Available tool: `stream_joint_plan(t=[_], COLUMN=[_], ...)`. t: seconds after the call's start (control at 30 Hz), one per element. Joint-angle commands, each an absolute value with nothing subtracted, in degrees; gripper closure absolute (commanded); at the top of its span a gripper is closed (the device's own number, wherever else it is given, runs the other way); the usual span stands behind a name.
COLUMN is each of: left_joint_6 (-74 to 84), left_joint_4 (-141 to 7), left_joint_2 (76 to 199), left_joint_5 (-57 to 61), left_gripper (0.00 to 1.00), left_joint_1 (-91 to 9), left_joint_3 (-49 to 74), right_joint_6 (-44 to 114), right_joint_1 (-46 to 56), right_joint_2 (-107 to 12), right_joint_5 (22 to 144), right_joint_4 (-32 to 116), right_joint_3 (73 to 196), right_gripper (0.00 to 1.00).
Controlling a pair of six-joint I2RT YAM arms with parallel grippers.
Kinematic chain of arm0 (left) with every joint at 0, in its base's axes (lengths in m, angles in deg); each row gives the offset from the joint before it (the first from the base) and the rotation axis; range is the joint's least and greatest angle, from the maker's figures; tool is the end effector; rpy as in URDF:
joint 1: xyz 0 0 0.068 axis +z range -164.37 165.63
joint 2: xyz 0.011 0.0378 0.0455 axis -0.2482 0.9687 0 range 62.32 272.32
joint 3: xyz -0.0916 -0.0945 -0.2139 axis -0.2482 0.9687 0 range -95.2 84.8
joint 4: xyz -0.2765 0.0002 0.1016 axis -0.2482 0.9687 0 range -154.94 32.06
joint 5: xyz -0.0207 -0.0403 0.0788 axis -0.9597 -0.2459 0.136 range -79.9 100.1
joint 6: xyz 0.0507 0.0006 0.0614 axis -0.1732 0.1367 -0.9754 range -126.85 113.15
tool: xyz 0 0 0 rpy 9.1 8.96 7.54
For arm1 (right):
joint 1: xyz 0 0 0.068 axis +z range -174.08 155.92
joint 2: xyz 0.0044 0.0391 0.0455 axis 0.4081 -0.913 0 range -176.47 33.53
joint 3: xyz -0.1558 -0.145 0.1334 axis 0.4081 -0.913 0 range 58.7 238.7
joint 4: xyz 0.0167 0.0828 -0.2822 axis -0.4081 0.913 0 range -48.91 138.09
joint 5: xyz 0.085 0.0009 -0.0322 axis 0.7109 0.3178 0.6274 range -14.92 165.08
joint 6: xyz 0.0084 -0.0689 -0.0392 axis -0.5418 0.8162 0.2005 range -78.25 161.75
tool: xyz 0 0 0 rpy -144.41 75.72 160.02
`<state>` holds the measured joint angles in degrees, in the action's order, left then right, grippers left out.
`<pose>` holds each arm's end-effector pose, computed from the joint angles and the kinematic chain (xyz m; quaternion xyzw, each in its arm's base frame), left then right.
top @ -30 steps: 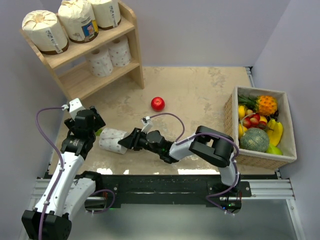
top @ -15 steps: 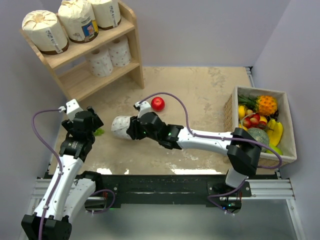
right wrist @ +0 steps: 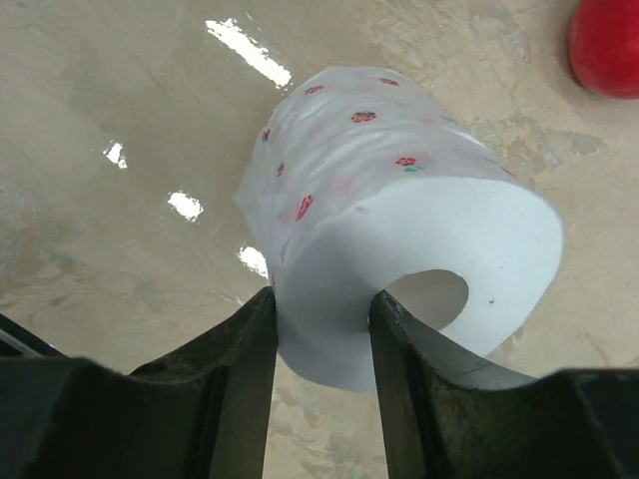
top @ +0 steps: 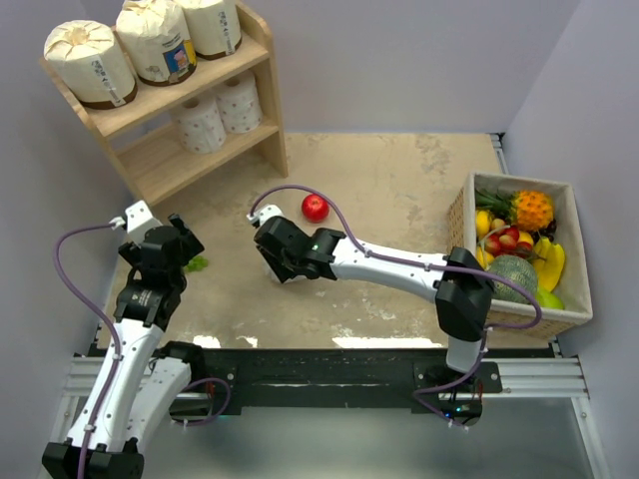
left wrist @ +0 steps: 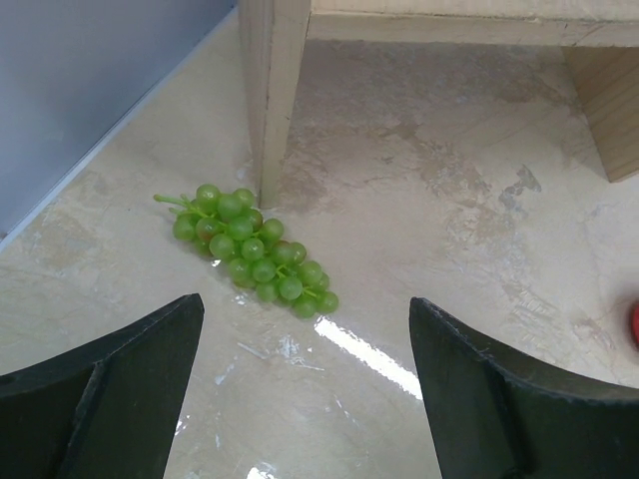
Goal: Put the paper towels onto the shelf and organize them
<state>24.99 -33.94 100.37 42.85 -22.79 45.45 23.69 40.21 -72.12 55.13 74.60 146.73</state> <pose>0.2259 0.0041 0.2636 -0.3071 0.7836 0.0630 0.5364 0.2193 0.4017 0.2107 -0.3116 0.8768 0.0928 0.3541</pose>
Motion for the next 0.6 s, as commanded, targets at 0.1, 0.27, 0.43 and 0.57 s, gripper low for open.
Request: stream_joint_plan(t=[0.1,0.27,0.43,0.57], left_joint_6=[22.2,16.3,12.2,10.3], left_joint_4=[-35.3,-38.1,-40.3,-37.4], left_joint_2=[99.9,100.0,101.3,105.6], left_joint_5=[40.5,33.2,20.3,14.3], left_gripper=[0.11,0.12,0.14,0.15], left_joint_1=[-23.0,-23.0,-23.0,-23.2], left_joint_3=[44.3,44.1,41.2,36.4], right_joint_6=[25.1,25.3,24.9,23.3], right_joint_1=[41.0,41.0,41.0,41.0], right_joint_2=[-73.8,-68.4,-58.4,-48.9], right_joint_5=[54.9,55.8,54.4,52.5], right_joint_4=[77.6,75.9,72.8,69.3], right_joint_3=[153.4,152.8,145.6,137.1], right_gripper=[0.47,0.38,0.34,0.32])
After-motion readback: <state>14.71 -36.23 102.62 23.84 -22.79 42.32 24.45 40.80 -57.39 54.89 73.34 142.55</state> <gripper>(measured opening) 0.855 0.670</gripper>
